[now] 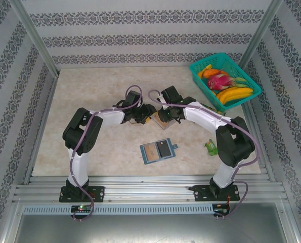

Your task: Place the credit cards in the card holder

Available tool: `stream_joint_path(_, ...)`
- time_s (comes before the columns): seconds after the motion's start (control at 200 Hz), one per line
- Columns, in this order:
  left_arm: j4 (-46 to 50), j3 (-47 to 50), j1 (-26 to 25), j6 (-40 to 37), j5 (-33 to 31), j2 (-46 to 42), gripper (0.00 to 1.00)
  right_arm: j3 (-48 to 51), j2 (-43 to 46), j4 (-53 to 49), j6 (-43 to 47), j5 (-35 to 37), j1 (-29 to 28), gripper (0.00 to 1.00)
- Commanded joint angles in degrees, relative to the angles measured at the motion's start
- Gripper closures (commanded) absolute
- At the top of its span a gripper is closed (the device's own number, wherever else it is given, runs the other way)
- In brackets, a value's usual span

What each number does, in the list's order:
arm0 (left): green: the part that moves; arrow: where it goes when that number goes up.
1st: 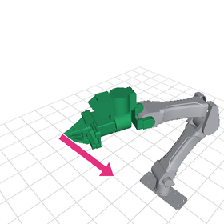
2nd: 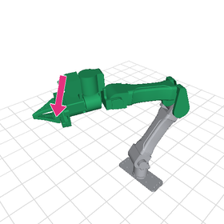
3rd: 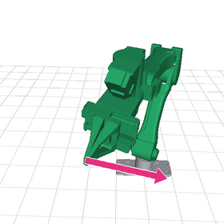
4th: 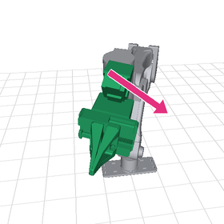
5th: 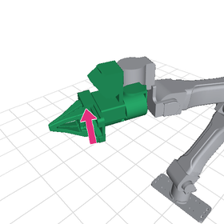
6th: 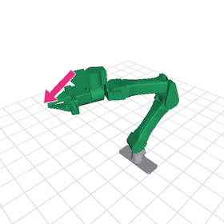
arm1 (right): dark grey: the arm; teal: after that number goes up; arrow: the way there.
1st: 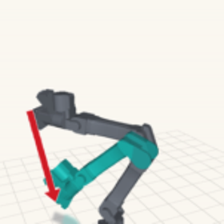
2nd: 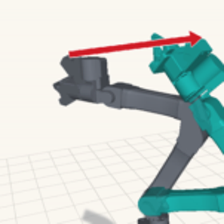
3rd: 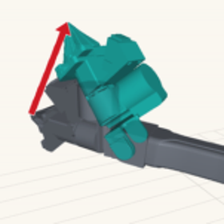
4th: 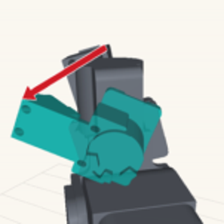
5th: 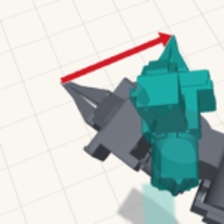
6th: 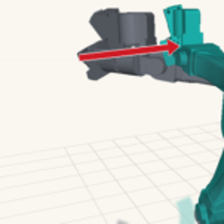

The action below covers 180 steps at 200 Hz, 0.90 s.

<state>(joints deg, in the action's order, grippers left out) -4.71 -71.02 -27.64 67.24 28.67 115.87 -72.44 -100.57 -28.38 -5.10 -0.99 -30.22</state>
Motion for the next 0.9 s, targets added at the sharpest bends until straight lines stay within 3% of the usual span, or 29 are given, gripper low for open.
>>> stream_joint_path(0.0, -0.8, -2.4, 0.7, 0.9, 1.0, 1.5, 0.50, -1.8, -1.1, -0.5, 2.2, 1.8, 0.2, 0.69)
stream_joint_path(0.395, 1.1, -1.9, 0.7, 0.3, -0.3, 2.7, 0.61, -4.3, -5.1, -1.9, 5.5, 6.2, -0.7, 0.68)
stream_joint_path(0.684, 1.5, -1.5, 0.7, 0.4, -0.5, 3.1, 0.62, -5.1, -7.8, -1.3, 7.2, 8.7, -1.8, 0.68)
stream_joint_path(0.894, 1.4, -1.0, 0.7, 0.6, -0.4, 3.0, 0.62, -5.2, -8.5, -0.7, 8.1, 15.3, -3.7, 0.70)
